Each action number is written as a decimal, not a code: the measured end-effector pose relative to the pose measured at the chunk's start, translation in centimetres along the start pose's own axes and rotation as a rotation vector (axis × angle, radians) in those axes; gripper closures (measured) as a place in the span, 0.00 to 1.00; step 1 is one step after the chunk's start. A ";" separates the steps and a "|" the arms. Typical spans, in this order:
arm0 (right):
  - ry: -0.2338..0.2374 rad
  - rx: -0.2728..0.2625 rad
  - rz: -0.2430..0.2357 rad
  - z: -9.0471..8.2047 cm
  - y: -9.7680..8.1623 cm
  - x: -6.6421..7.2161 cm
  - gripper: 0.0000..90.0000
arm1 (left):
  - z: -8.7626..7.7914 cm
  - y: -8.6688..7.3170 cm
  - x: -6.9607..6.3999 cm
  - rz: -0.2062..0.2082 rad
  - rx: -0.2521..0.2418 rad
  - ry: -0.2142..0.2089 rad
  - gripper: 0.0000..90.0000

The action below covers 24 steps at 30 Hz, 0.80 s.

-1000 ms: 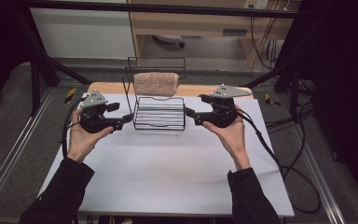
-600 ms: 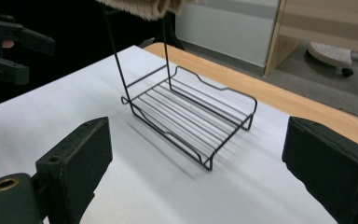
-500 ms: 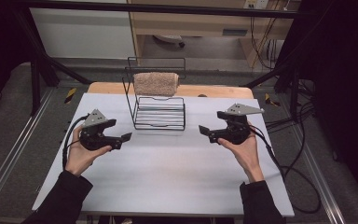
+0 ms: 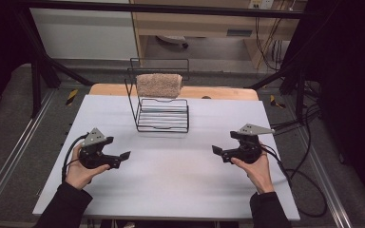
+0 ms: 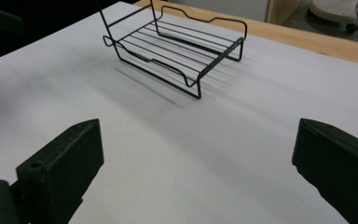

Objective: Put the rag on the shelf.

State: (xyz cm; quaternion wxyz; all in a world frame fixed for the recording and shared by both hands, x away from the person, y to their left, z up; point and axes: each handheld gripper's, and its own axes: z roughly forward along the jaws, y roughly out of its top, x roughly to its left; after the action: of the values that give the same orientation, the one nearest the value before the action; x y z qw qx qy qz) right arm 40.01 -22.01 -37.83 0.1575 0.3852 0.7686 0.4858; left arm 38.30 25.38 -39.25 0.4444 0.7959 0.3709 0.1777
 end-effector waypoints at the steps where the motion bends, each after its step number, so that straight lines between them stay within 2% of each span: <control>1: 0.002 0.001 0.009 -0.1 -0.4 -0.1 0.02 | 0.0 -0.2 0.0 0.000 0.005 -0.001 0.11; 10: 0.001 0.034 0.035 -0.7 -3.0 -0.9 0.01 | 0.0 -2.2 0.2 -0.019 0.021 -0.014 0.11; 24: 0.013 0.078 0.055 -1.8 -7.4 -2.0 0.01 | -0.1 -4.5 0.2 -0.008 0.053 -0.024 0.11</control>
State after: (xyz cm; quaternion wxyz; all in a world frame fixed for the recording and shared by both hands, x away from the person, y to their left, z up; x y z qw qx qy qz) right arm 36.97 -26.32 -43.66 0.1239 0.4086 0.7773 0.4621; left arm 36.39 27.10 -42.96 0.4282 0.8080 0.3733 0.1564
